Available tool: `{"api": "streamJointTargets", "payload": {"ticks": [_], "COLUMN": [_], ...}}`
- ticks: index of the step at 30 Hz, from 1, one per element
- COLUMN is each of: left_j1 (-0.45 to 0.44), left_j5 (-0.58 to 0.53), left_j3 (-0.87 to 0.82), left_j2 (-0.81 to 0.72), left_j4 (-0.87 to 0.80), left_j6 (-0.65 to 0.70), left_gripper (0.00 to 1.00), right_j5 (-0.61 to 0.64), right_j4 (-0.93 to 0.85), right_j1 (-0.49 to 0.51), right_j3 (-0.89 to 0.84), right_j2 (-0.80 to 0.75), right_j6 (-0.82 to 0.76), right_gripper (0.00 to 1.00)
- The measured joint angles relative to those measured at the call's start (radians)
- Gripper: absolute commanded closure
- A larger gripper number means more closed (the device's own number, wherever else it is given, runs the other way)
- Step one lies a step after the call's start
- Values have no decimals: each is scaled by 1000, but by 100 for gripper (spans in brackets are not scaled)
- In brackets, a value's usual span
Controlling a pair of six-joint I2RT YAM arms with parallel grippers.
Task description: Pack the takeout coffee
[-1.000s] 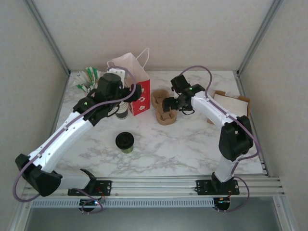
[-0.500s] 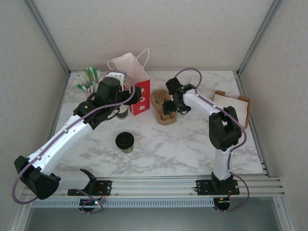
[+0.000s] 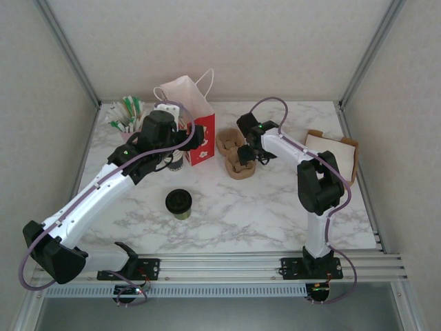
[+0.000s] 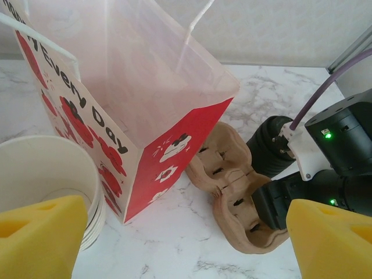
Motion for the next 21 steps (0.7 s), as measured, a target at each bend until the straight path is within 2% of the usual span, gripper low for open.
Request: {"api": "streamJointTargets", "payload": {"ticks": [10, 21], "left_j1": [0, 0], "left_j5": [7, 14], "left_j3": [-1, -1], "left_j2": [0, 1], "left_j4": [0, 8], "left_j6": [-11, -11], "left_gripper": [11, 11], "right_j5": [45, 56], "right_j4": [-19, -46], "right_j1": [-14, -95], "right_j3": [-35, -185], "right_j2": [-12, -130], "right_j6": [27, 75], "right_gripper": [9, 9]}}
